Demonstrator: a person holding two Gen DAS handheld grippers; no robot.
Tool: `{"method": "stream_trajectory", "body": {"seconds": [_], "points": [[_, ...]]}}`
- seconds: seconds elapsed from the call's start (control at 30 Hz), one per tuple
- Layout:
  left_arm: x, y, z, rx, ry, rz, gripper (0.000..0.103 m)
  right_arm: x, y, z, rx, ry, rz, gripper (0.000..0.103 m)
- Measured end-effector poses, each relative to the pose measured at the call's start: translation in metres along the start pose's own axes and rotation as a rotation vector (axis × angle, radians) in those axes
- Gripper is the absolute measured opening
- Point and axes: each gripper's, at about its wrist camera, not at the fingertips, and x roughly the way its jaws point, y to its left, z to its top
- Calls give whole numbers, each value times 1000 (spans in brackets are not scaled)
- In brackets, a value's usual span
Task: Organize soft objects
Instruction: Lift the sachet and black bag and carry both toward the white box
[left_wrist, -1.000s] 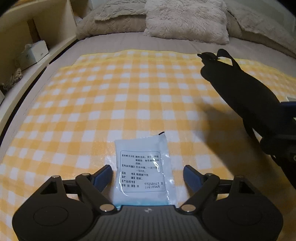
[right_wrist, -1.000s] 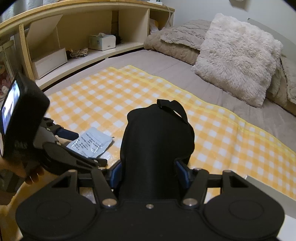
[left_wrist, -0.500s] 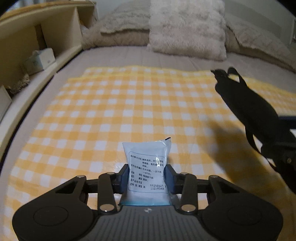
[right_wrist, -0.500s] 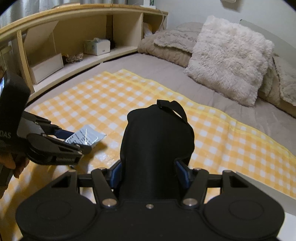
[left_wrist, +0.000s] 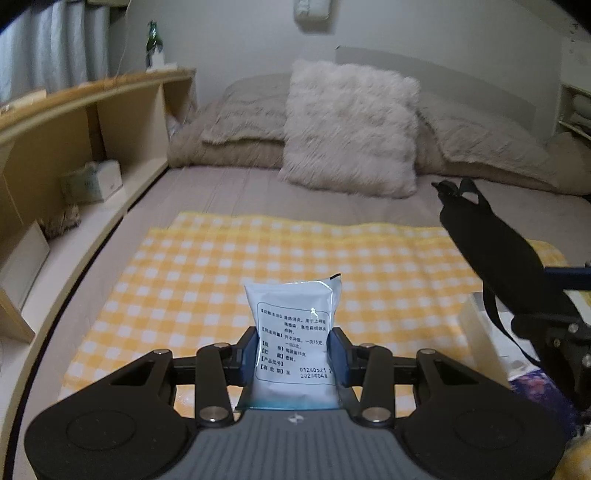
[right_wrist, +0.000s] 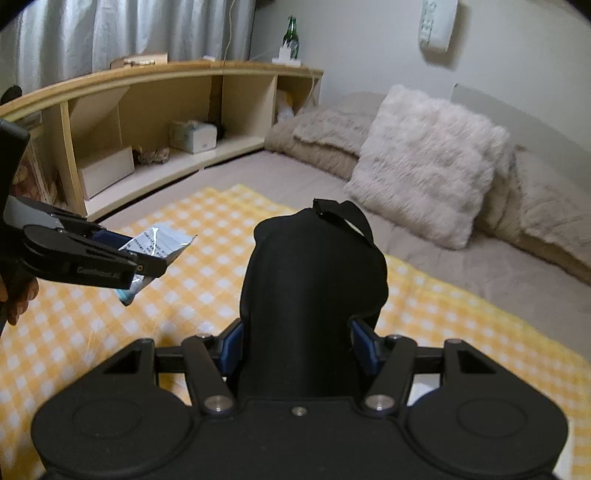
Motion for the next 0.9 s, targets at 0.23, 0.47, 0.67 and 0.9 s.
{"method": "stream_trajectory", "body": {"seconds": [0.23, 0.47, 0.67, 0.9], "points": [[-33, -33, 10, 20, -70, -46, 42, -53, -27, -4, 7, -52, -91, 63], [-46, -70, 13, 31, -100, -127, 42, -88, -66, -19, 3, -67, -198, 64], [-40, -100, 13, 75, -95, -186, 43, -97, -92, -41, -57, -41, -288, 64], [-22, -139, 11, 133, -69, -256, 43, -73, -96, -81, -324, 54, -338, 64]]}}
